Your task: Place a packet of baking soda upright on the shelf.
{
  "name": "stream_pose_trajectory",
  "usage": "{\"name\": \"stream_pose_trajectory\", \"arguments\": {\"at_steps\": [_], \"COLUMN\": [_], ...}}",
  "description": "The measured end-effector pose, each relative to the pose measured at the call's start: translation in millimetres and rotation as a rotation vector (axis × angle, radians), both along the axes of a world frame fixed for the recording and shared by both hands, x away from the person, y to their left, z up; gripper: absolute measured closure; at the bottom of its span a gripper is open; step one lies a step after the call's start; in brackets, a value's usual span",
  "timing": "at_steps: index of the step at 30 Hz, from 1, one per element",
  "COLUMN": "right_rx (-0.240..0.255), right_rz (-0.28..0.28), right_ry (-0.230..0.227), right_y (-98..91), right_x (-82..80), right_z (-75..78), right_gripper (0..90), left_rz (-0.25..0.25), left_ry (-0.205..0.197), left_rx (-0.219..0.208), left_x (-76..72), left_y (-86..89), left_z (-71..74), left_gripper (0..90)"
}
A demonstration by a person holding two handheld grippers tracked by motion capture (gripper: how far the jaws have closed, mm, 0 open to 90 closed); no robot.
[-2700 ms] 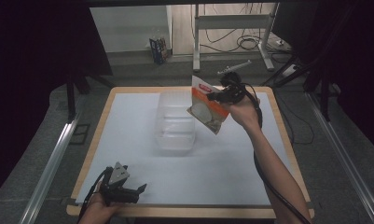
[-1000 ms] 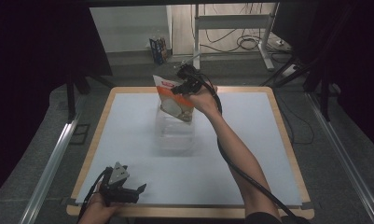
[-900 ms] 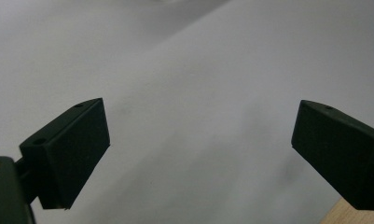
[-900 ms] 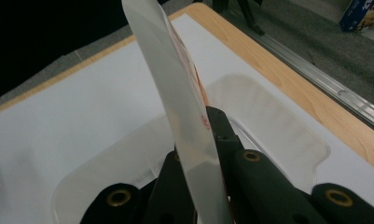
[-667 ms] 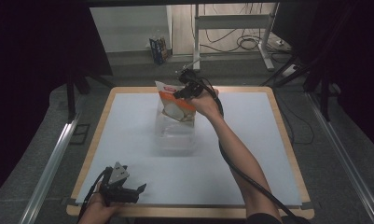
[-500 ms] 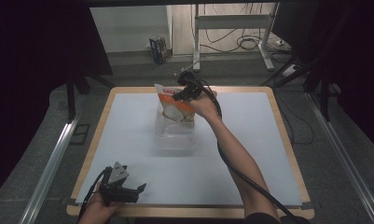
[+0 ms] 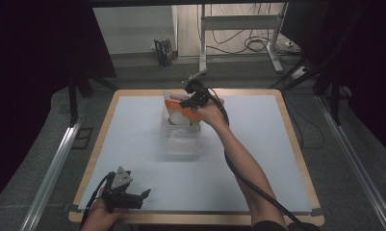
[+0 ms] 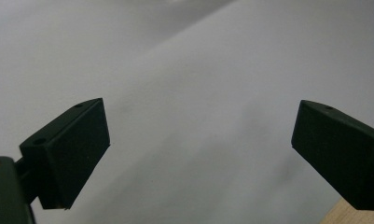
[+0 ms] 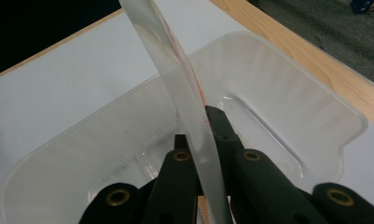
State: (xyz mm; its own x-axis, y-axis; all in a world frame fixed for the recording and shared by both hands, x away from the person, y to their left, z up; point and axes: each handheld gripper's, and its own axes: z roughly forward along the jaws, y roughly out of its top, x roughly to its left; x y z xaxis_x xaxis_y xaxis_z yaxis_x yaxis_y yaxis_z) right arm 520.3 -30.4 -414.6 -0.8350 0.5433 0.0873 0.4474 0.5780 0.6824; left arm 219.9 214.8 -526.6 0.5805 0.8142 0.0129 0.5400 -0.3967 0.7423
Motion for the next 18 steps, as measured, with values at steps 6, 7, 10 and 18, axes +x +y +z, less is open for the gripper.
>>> {"name": "stream_pose_trajectory", "arguments": {"at_steps": [6,7,10,18], "right_rx": [-0.003,-0.003,-0.009,-0.014], "right_rz": [-0.005,-0.005,-0.004,-0.006], "right_ry": [-0.002,-0.002,-0.006,-0.061], "right_y": [-2.7,-2.7,-1.8,1.2], "right_x": [-0.6,-0.6,-1.4,-4.7], "right_z": [-3.0,-3.0,-4.2,-1.6], "right_gripper": [88.4,88.4,87.7,70.8], "left_rz": [0.001,0.001,0.001,-0.002], "left_ry": [0.003,0.003,0.002,0.000], "left_rx": [0.001,0.001,-0.002,-0.004], "left_x": [0.6,0.6,0.5,0.0], "left_y": [-0.3,-0.3,0.0,0.8], "left_z": [-0.3,-0.3,-0.3,-0.2], "left_gripper": [4.3,4.3,4.3,4.3]}}
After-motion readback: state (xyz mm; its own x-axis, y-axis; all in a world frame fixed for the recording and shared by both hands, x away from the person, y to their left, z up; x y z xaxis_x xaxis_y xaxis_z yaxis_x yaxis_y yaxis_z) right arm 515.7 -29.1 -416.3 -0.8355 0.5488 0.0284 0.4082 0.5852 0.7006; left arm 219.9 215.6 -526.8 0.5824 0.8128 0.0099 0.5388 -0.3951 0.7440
